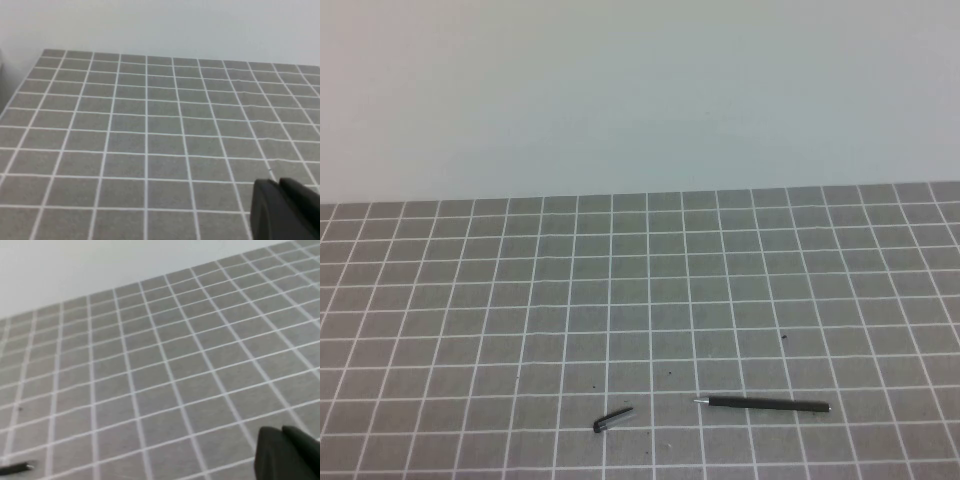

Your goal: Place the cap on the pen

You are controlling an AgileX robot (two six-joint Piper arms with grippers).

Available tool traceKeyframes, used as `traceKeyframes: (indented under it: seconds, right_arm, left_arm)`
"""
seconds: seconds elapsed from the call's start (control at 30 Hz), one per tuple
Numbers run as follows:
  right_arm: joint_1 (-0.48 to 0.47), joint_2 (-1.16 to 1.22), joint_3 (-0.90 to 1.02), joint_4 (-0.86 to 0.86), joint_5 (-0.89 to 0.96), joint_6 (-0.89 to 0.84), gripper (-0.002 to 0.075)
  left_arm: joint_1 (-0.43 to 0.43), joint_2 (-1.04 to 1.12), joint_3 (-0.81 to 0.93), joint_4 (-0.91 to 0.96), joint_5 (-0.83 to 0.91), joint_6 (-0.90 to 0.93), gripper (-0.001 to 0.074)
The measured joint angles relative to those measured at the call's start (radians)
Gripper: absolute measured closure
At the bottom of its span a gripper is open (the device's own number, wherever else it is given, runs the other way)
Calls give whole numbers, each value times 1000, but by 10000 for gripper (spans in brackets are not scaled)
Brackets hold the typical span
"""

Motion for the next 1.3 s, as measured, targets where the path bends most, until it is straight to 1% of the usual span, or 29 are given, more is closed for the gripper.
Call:
traceKeyframes:
  seconds: [0.03,0.23,0.43,0.57,0.63,0.73,0.8,1.17,1.3]
  right_arm:
    - [0,0,0,6,0,0,729]
    - [0,0,6,231,-27,21,729]
    - [0,0,8,582,-50,23,729]
    - [0,0,8,855,-92,72,729]
    - [0,0,8,940,-92,75,729]
    - [0,0,8,971,-98,75,729]
    - [0,0,8,970,-100,76,729]
    - [0,0,8,974,-102,68,729]
    - [0,0,8,978,-144,57,729]
  left_arm:
    - [0,0,0,-4,0,0,738]
    - [0,0,0,-181,-22,0,738]
    - [0,0,-2,-481,-147,-2,738]
    - [0,0,-2,-651,-172,-2,738]
    - [0,0,0,-787,-172,-8,738]
    - [0,0,0,-1010,-172,-21,738]
    - [0,0,0,-1090,-172,-21,738]
    - [0,0,0,-1123,-202,-26,738]
    - [0,0,0,-1124,-202,-25,738]
